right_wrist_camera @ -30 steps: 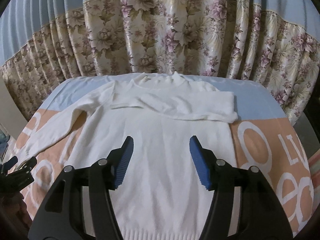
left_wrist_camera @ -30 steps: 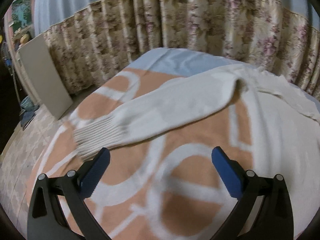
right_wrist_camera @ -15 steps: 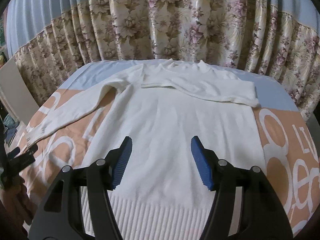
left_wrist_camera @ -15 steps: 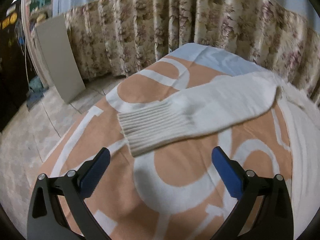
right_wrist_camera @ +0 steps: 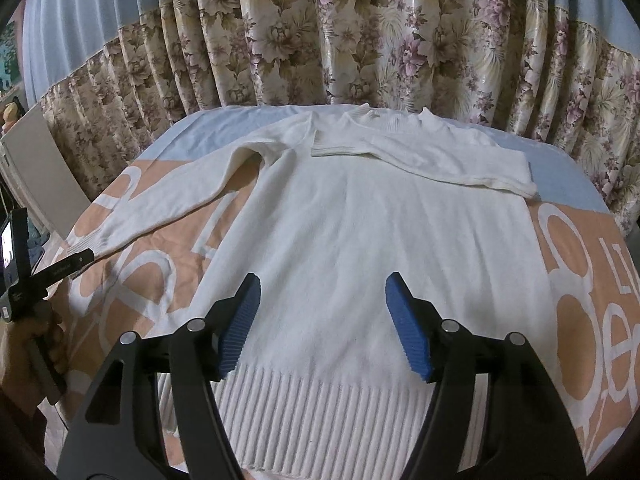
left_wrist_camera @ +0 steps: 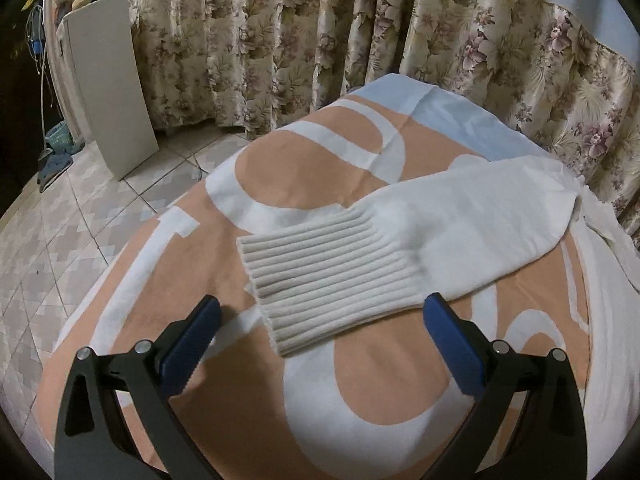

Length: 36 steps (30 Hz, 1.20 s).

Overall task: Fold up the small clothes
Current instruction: 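Move the left gripper to the other sleeve's ribbed cuff, then grasp the cuff with the left gripper and fold it across the body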

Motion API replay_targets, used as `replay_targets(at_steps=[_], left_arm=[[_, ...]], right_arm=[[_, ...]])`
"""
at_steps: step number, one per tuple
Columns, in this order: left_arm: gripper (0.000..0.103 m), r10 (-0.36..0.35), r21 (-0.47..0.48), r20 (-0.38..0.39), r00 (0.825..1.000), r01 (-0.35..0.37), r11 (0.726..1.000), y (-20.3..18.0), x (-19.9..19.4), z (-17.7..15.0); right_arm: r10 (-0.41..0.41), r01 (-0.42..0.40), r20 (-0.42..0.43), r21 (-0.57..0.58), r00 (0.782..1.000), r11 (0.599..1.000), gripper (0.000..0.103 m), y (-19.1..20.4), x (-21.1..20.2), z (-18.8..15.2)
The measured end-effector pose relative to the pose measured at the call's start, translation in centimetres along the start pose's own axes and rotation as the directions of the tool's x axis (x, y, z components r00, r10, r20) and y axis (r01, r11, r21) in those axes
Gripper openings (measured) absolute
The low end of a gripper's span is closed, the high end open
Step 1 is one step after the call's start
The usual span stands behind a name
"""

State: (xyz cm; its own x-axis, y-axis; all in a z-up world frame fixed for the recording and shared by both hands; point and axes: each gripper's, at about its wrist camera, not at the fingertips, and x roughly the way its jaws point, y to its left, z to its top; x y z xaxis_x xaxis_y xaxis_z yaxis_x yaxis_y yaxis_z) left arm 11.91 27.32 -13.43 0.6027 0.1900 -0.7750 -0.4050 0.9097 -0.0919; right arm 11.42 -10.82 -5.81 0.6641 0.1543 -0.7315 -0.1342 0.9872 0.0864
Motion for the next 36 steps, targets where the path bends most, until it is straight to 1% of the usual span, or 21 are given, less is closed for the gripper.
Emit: replay_targets(at_steps=[8, 15, 18, 19, 20, 21, 23, 24, 26, 27, 28, 29, 31, 33, 36], left_arm=[[0.101, 0.011, -0.001, 0.001, 1.0, -0.011, 1.0, 0.0, 0.4, 0.3], [0.101, 0.031, -0.032, -0.017, 0.999, -0.032, 0.999, 0.4, 1.5, 1.2], [0.095, 0.039, -0.034, -0.02, 0.999, -0.04, 0.999, 0.4, 1.9, 1.4], [0.09, 0.041, -0.034, -0.019, 0.999, -0.042, 0.999, 0.3, 1.9, 1.5], [0.081, 0.044, -0.033, -0.017, 0.999, -0.045, 0.998, 0.2, 1.9, 1.6], [0.076, 0.044, -0.034, -0.012, 0.999, -0.044, 0.998, 0.2, 1.8, 1.6], [0.054, 0.033, -0.037, -0.007, 0.999, -0.033, 0.999, 0.1, 1.7, 1.7], [0.048, 0.021, -0.039, -0.005, 1.0, -0.021, 0.999, -0.1, 1.7, 1.7], [0.029, -0.005, -0.046, -0.006, 1.0, 0.005, 0.999, -0.3, 1.5, 1.8], [0.024, -0.019, -0.048, -0.006, 1.0, 0.018, 0.999, -0.4, 1.5, 1.8], [0.016, -0.024, -0.051, -0.001, 1.0, 0.024, 0.998, -0.5, 1.3, 1.8], [0.012, -0.024, -0.053, 0.005, 1.0, 0.025, 0.998, -0.7, 1.2, 1.9], [0.009, -0.041, -0.073, 0.017, 0.999, 0.042, 0.996, -0.5, 0.9, 2.1], [0.008, -0.05, -0.083, 0.039, 0.998, 0.053, 0.995, -0.5, 0.3, 2.3], [0.007, -0.066, -0.065, 0.068, 0.996, 0.071, 0.995, -1.4, -0.8, 2.8]], right_arm=[[0.004, -0.004, 0.0, 0.002, 1.0, 1.0, 0.067, 0.0, 0.0, 0.0], [0.004, -0.004, 0.0, 0.005, 1.0, 1.0, 0.067, 0.1, 0.0, 0.0], [0.002, -0.002, -0.003, 0.008, 1.0, 1.0, 0.067, 0.0, 0.0, 0.0], [0.002, -0.002, -0.003, 0.01, 1.0, 1.0, 0.067, 0.0, 0.0, 0.0], [0.001, -0.001, -0.002, 0.011, 1.0, 1.0, 0.067, 0.0, 0.0, 0.0], [0.001, -0.001, -0.003, 0.01, 1.0, 1.0, 0.067, 0.1, 0.0, 0.0], [0.003, -0.003, -0.004, 0.009, 1.0, 1.0, 0.067, -0.1, 0.0, 0.0], [0.003, -0.003, -0.003, 0.01, 1.0, 1.0, 0.068, -0.1, 0.1, 0.0], [0.003, -0.003, -0.006, 0.01, 1.0, 1.0, 0.068, -0.1, 0.1, 0.0], [0.004, -0.004, -0.007, 0.012, 1.0, 1.0, 0.068, -0.1, 0.1, 0.0], [0.006, -0.005, -0.01, 0.013, 1.0, 1.0, 0.068, -0.2, 0.2, 0.0], [0.006, -0.006, -0.011, 0.012, 1.0, 1.0, 0.068, -0.1, 0.2, 0.0], [0.007, -0.007, -0.014, 0.011, 1.0, 1.0, 0.068, -0.1, 0.4, 0.0], [0.008, -0.008, -0.015, 0.013, 1.0, 1.0, 0.068, -0.2, 0.6, -0.1], [0.007, -0.006, -0.014, 0.014, 1.0, 1.0, 0.068, -0.4, 0.8, -0.1]])
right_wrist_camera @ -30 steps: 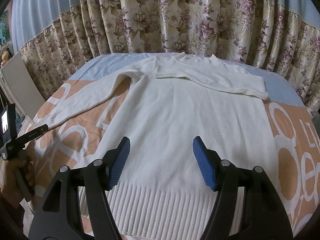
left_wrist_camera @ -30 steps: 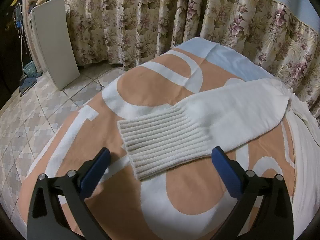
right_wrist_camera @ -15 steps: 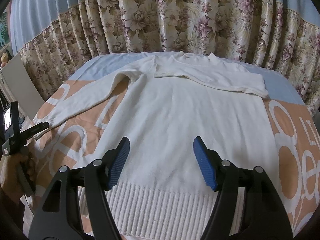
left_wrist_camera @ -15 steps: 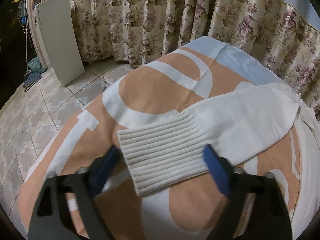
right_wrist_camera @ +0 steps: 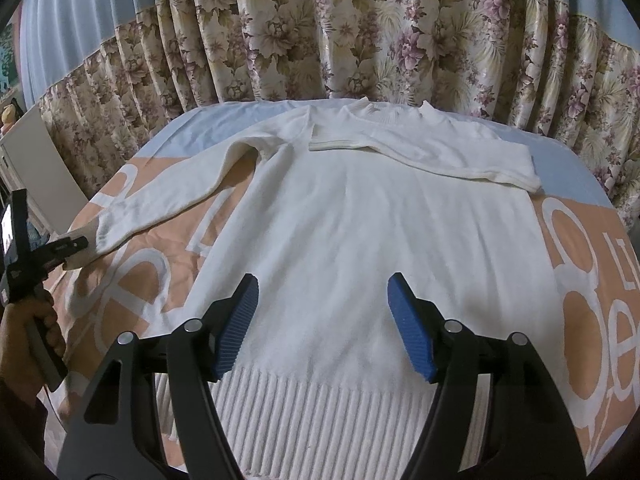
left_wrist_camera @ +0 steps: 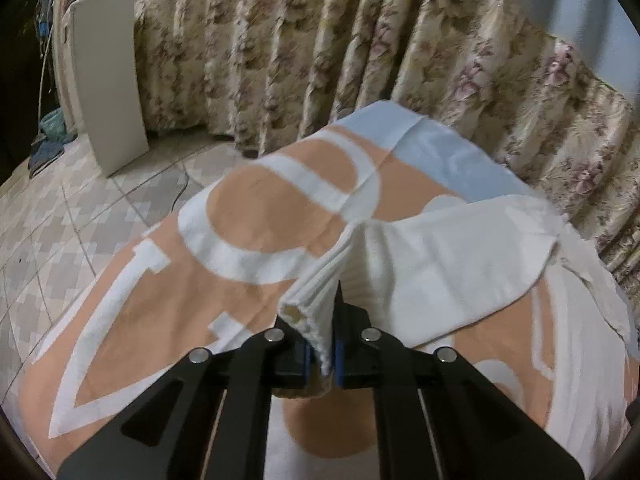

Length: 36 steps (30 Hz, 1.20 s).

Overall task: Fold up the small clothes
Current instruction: 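Grasp the cuff with the left gripper and fold it across the body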

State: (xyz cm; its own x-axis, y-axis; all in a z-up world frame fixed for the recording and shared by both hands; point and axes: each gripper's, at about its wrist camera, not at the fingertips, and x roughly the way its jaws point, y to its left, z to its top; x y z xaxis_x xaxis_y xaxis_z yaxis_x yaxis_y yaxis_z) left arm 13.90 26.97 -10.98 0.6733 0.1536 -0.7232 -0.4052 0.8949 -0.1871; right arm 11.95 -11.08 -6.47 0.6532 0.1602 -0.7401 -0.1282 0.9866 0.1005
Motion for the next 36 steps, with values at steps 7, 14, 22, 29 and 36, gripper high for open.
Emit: replay_targets(at_steps=[7, 14, 22, 29, 36], left_arm=[[0.007, -0.07, 0.036, 0.028, 0.997, 0.068, 0.997, -4.3, -1.5, 1.7], [0.007, -0.157, 0.064, -0.018, 0.987, 0.158, 0.985, -12.4, -1.3, 2.7], [0.007, -0.245, 0.154, -0.07, 0.967, 0.253, 0.955, -25.3, 1.1, 2.2], [0.007, -0.265, 0.229, -0.112, 0.958, 0.285, 0.931, -34.9, 4.6, 1.6], [0.007, -0.29, 0.289, -0.154, 0.945, 0.324, 0.901, -43.1, 7.9, 0.8]], right_arm=[[-0.001, 0.001, 0.003, 0.011, 1.0, 1.0, 0.068, -0.8, 0.9, 0.4], [0.002, -0.003, 0.012, 0.035, 1.0, 0.999, 0.068, -2.6, 2.2, 1.8], [-0.021, 0.019, 0.018, 0.091, 1.0, 0.996, 0.069, -7.2, 3.9, 3.9], [-0.053, 0.05, 0.024, 0.135, 0.998, 0.99, 0.069, -12.6, 5.1, 5.6], [-0.105, 0.101, 0.015, 0.173, 0.994, 0.98, 0.071, -18.9, 6.8, 7.4]])
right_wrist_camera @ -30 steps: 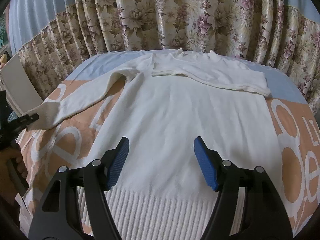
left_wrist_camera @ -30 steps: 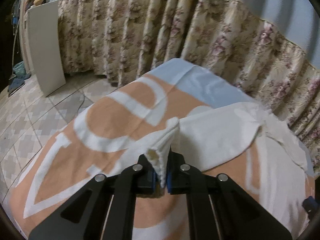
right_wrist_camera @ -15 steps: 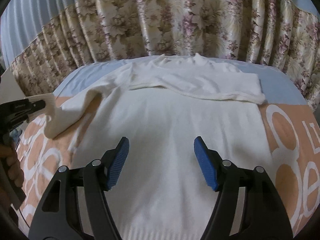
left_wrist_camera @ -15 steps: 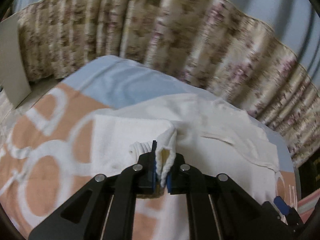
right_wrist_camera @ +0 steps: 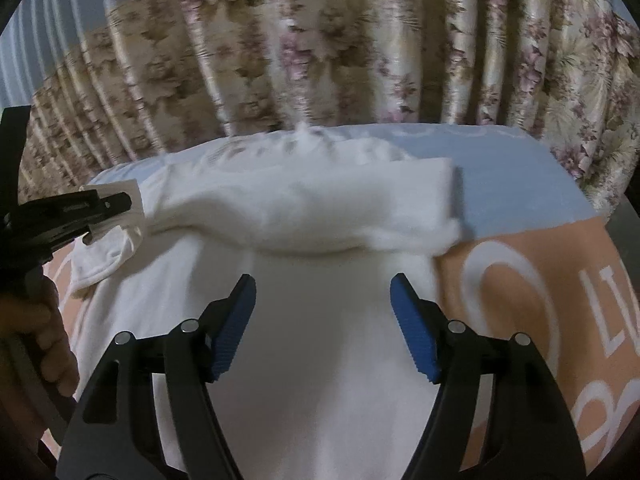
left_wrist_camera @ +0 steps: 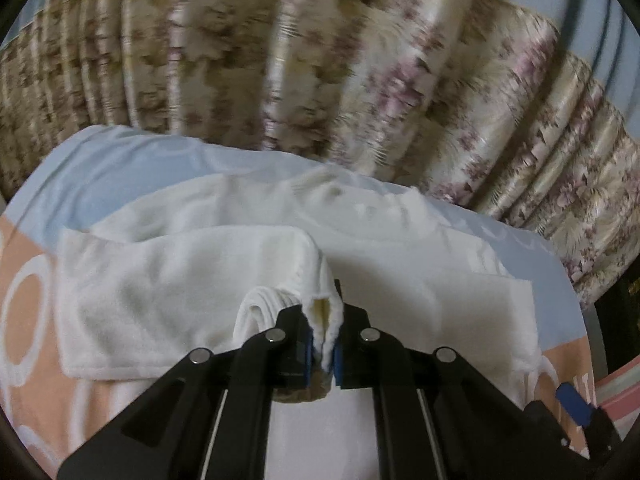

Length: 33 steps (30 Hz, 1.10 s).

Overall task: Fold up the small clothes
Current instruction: 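Grasp the cuff with the left gripper and fold it across the body, then open the left gripper while the right gripper grasps the folded sleeve cuff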

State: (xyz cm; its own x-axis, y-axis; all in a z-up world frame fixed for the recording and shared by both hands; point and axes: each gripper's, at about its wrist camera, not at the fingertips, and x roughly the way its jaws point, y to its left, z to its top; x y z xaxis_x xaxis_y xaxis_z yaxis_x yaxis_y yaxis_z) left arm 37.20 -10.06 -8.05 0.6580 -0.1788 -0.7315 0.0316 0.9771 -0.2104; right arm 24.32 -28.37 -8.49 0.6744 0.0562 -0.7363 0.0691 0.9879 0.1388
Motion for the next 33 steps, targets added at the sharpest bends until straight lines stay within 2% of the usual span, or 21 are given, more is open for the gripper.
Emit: replay_targets(at_steps=[10, 12, 14, 15, 16, 17, 19, 24, 27, 29, 31, 33], left_arm=[[0.007, -0.044, 0.096, -0.045, 0.998, 0.048, 0.994, -6.4, 5.4, -0.3], [0.007, -0.056, 0.106, -0.054, 0.997, 0.062, 0.992, -6.9, 6.0, -0.7], [0.011, -0.064, 0.1, -0.066, 0.996, 0.07, 0.993, -6.4, 6.4, -1.1], [0.014, -0.073, 0.097, -0.076, 0.994, 0.08, 0.992, -6.1, 6.4, -1.2], [0.027, -0.085, 0.096, -0.082, 0.993, 0.093, 0.991, -5.8, 6.2, -1.4], [0.051, -0.092, 0.099, -0.082, 0.992, 0.1, 0.99, -5.6, 5.7, -1.5], [0.078, -0.096, 0.098, -0.051, 0.994, 0.101, 0.99, -4.9, 3.9, -1.9], [0.083, -0.14, 0.106, -0.011, 0.99, 0.14, 0.984, -3.0, -0.4, -2.5], [0.085, -0.151, 0.064, 0.008, 0.989, 0.15, 0.987, -0.4, -2.3, -2.3], [0.086, -0.124, 0.046, 0.022, 0.992, 0.123, 0.991, 1.5, -3.0, -2.0], [0.086, -0.062, 0.061, 0.037, 0.997, 0.06, 0.996, 3.4, -3.0, -1.9], [0.086, -0.012, 0.069, 0.014, 1.0, 0.011, 0.998, 5.3, -2.4, -2.0]], right_arm=[[-0.076, 0.075, 0.021, 0.035, 0.997, 0.997, 0.071, -6.2, 3.0, 3.7], [-0.086, 0.085, 0.02, 0.041, 0.996, 0.996, 0.071, -7.0, 3.5, 4.1], [-0.092, 0.092, 0.015, 0.034, 0.996, 0.995, 0.071, -7.6, 4.2, 4.5], [-0.088, 0.088, 0.01, 0.032, 0.996, 0.996, 0.071, -7.9, 4.6, 4.7], [-0.084, 0.084, 0.007, 0.032, 0.996, 0.996, 0.071, -8.1, 4.9, 4.8], [-0.081, 0.081, 0.005, 0.029, 0.997, 0.996, 0.071, -8.0, 5.1, 5.0], [-0.076, 0.076, 0.001, 0.02, 0.997, 0.997, 0.072, -8.0, 5.6, 5.2], [-0.043, 0.043, -0.004, 0.002, 0.999, 0.999, 0.073, -6.6, 6.6, 5.7], [-0.036, 0.036, -0.001, -0.006, 0.999, 0.999, 0.073, -5.5, 6.9, 6.1], [-0.021, 0.021, 0.0, -0.009, 1.0, 1.0, 0.073, -4.7, 7.1, 6.5], [0.003, -0.002, 0.004, -0.028, 1.0, 1.0, 0.073, -3.4, 7.3, 6.8], [0.039, -0.039, -0.004, -0.042, 0.999, 0.998, 0.073, -2.2, 7.6, 7.1]])
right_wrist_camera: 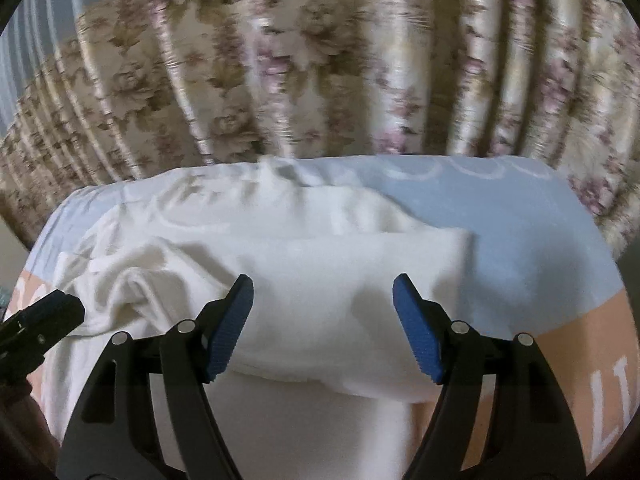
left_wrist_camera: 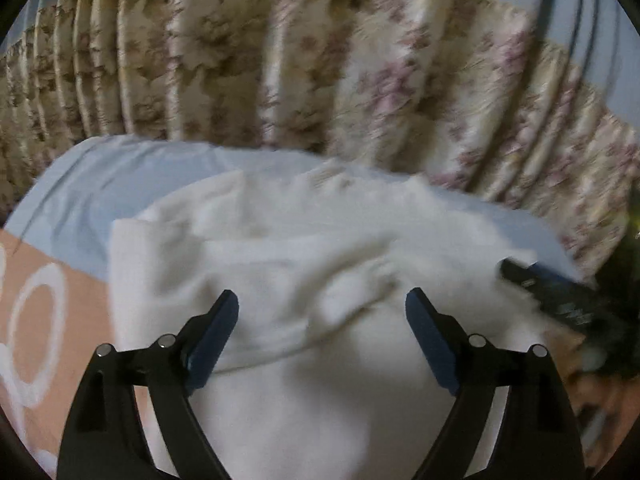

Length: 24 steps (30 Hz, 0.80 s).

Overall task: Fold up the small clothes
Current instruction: 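Open the left gripper while the right gripper grasps the folded sleeve cuff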

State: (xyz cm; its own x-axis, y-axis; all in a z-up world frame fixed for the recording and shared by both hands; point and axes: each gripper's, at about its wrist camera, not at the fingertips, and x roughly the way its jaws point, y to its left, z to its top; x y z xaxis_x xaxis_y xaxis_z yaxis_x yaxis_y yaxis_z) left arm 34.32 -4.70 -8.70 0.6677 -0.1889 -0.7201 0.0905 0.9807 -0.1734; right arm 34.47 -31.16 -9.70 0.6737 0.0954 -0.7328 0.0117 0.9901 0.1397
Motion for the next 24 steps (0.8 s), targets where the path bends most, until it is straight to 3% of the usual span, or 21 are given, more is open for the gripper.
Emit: replay_targets(at_steps=[5, 12, 14, 17, 24], left_arm=[[0.086, 0.028, -0.052, -0.005, 1.0, -0.028, 0.998, 4.1, -0.3, -0.6], [0.086, 0.024, -0.067, 0.008, 1.0, -0.023, 0.997, 5.8, -1.1, -1.3], [0.086, 0.021, -0.071, 0.008, 1.0, -0.021, 0.997, 5.9, -1.1, -1.3], [0.086, 0.027, -0.069, 0.01, 1.0, -0.026, 0.997, 6.2, -1.1, -1.3], [0.086, 0.053, -0.078, 0.015, 0.998, -0.052, 0.996, 7.1, -0.5, -0.7]], right_arm=[[0.094, -0.095, -0.023, -0.049, 0.995, 0.994, 0.074, 3.5, 0.7, -0.4], [0.016, -0.018, -0.049, -0.05, 0.999, 0.999, 0.074, 4.7, 3.0, -0.8], [0.027, -0.03, -0.054, -0.052, 0.998, 0.998, 0.072, 4.7, 3.7, -0.6], [0.045, -0.049, -0.077, -0.053, 0.996, 0.997, 0.066, 4.9, 5.1, -0.6], [0.124, -0.13, -0.092, -0.066, 0.988, 0.989, 0.026, 6.1, 6.1, -0.9]])
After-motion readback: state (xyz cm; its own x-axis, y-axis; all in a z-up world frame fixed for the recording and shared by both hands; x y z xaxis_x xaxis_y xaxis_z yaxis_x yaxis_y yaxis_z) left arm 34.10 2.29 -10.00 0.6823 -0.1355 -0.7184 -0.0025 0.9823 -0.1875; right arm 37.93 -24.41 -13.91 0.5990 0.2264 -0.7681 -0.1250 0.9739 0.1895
